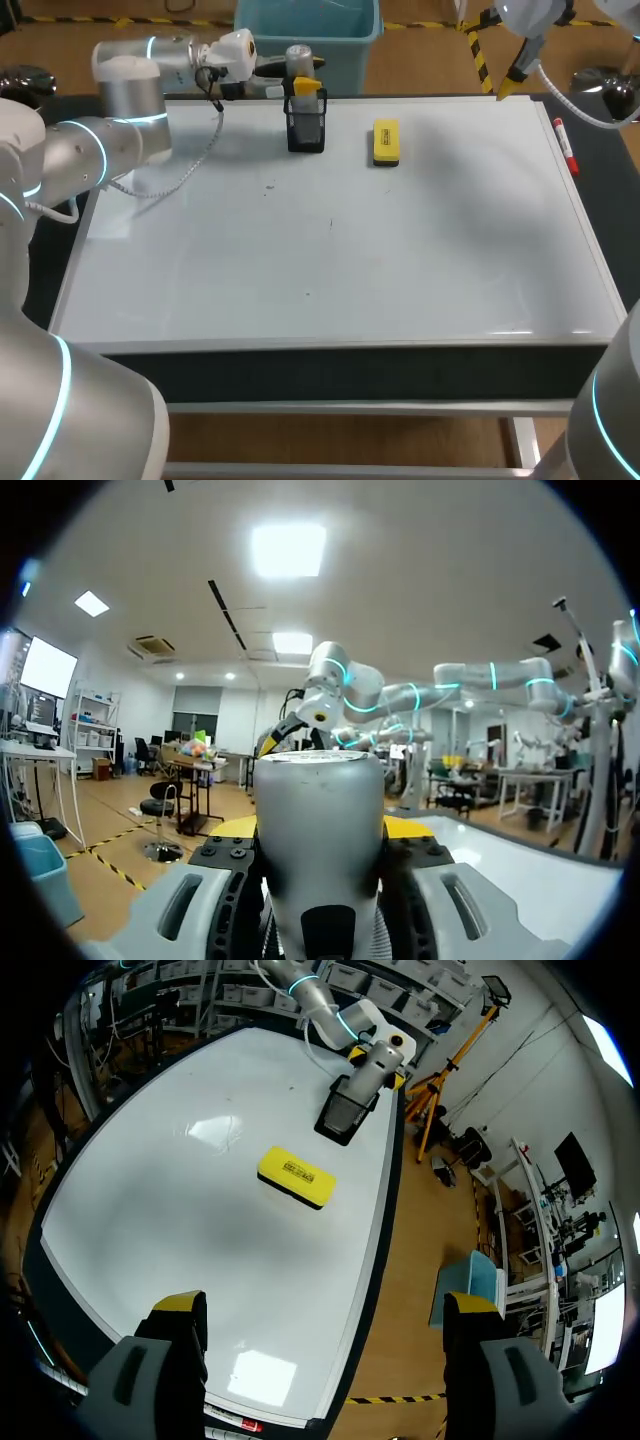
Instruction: Pick up the inspection probe, press it on each red-marked spot on the whiteboard one by one, put down the probe, pick up the eraser, and wipe off all the red marks.
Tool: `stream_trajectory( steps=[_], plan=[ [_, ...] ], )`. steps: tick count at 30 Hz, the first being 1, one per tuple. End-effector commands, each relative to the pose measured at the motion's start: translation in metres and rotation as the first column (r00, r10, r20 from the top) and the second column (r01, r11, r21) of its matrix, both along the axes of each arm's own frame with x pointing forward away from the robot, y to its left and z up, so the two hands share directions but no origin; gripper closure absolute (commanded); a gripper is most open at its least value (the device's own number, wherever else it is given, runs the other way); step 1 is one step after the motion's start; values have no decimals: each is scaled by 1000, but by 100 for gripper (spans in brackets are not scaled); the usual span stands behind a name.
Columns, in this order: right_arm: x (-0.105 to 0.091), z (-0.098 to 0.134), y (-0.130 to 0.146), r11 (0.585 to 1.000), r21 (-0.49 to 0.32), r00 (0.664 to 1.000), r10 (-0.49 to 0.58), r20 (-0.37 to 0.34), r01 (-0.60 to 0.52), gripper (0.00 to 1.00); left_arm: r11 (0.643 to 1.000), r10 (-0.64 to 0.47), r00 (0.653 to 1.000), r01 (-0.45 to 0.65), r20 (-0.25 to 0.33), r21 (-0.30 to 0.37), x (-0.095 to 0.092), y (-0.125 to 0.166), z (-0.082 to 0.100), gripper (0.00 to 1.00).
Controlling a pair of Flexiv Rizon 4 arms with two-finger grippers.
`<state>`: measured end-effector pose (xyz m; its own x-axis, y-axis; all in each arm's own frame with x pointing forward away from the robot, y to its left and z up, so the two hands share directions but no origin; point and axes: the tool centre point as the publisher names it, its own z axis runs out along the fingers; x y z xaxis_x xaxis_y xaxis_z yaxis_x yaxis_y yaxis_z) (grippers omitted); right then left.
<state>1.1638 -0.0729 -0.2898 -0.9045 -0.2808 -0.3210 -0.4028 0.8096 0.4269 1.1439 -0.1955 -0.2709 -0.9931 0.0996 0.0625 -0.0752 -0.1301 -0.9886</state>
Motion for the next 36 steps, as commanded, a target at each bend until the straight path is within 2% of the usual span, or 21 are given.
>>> stream_trajectory(
  steps=[1,8,12,13,14,15,17,22,27,31,36],
  plan=[
    [0,1,0,1000,-5,1000,2,-2,-2,0,981,-191,981,191,28,-7,7,1,2,0],
    [0,1,0,1000,-5,1000,2,-2,-2,0,986,-166,985,165,54,22,7,10,13,0],
    [0,1,0,1000,-5,1000,2,-2,-2,0,988,-134,989,128,69,83,6,21,18,0],
    [0,1,0,1000,-5,1000,2,-2,-2,0,989,-129,989,123,69,81,6,25,18,0],
    [0,1,0,1000,-5,1000,2,-2,-2,0,990,-113,991,107,69,91,6,29,18,0],
    [0,1,0,1000,-5,1000,2,-2,-2,0,988,-95,993,85,72,131,7,34,15,0],
    [0,1,0,1000,-5,1000,2,-2,-2,0,989,-60,996,51,60,142,8,45,12,0],
    [0,1,0,1000,-5,1000,2,-2,-2,0,976,15,998,-28,64,215,6,71,9,0],
    [0,1,0,1000,-5,1000,2,-2,-2,0,962,95,993,-111,74,251,3,96,7,0],
    [0,1,0,1000,-5,1000,2,-2,-2,0,945,181,981,-195,76,263,1,120,5,0],
    [0,1,0,1000,-5,1000,2,-2,-2,0,908,294,952,-306,86,286,-5,143,3,0]
  ],
)
